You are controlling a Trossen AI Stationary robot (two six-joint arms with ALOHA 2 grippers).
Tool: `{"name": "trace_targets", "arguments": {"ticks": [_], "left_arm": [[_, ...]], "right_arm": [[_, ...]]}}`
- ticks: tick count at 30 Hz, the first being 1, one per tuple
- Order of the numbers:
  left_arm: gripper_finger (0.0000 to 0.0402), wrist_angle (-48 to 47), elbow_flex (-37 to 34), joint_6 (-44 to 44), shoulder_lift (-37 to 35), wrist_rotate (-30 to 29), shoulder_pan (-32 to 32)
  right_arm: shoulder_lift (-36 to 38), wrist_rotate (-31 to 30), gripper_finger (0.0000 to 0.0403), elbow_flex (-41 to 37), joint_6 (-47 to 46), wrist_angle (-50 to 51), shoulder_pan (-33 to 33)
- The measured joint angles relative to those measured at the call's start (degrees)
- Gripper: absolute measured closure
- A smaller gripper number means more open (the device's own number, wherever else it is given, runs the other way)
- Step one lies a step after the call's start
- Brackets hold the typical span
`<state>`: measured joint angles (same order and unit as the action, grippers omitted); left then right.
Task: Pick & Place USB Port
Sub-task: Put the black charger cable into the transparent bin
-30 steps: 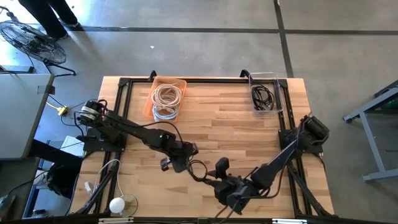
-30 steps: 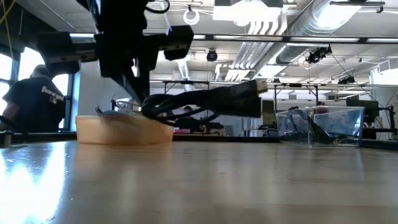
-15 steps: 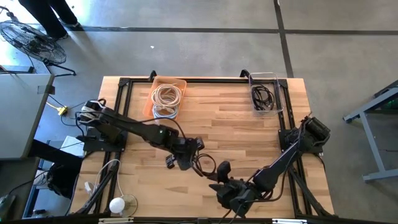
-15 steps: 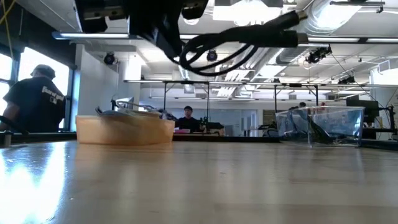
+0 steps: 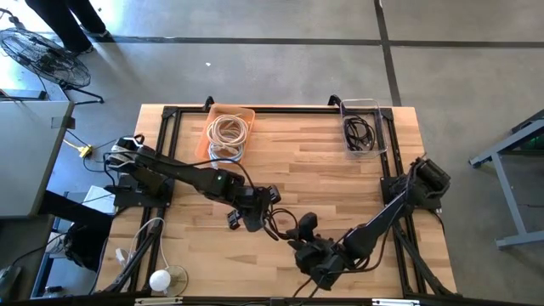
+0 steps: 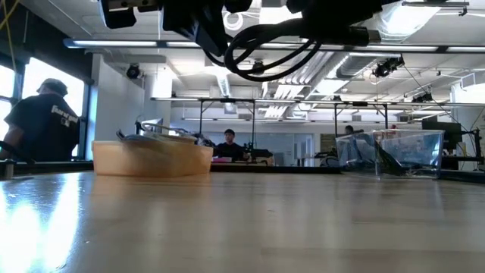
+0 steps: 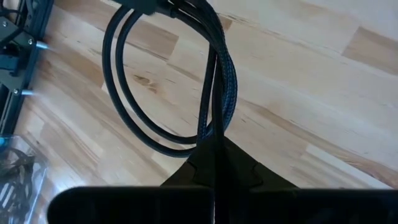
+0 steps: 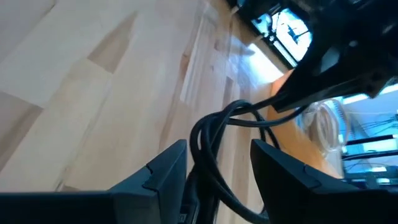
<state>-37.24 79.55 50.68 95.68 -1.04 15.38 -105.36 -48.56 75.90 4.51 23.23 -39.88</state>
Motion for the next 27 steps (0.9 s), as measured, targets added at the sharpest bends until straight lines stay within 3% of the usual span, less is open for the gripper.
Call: {"name": "trace_targets", "arguments": {"ticks": [13,17,22,27], "left_arm": [[0.0400,-0.35,0.00,-0.08,0.00,-0.04,0.00],[0.0400,-0.41,0.00,-0.11,0.00,-0.07,0.00],[0.0400,-0.20,0.01,-0.04,-0.02,0.08,0.00],[0.0398,0.06,0.07,0.28,-0.02,-1.37,0.02]], "right_arm": [[0.00,10.63,0.0239,0.00,-6.16,1.91,5.84],[0.00,12.59,0.0278,0.01,-8.54,2.70,6.64],[0.00,14.75,0.0369,0.01,-7.52,2.68,6.60],[0.02,14.64,0.0377,0.02,-7.54,2.78,6.45]]}}
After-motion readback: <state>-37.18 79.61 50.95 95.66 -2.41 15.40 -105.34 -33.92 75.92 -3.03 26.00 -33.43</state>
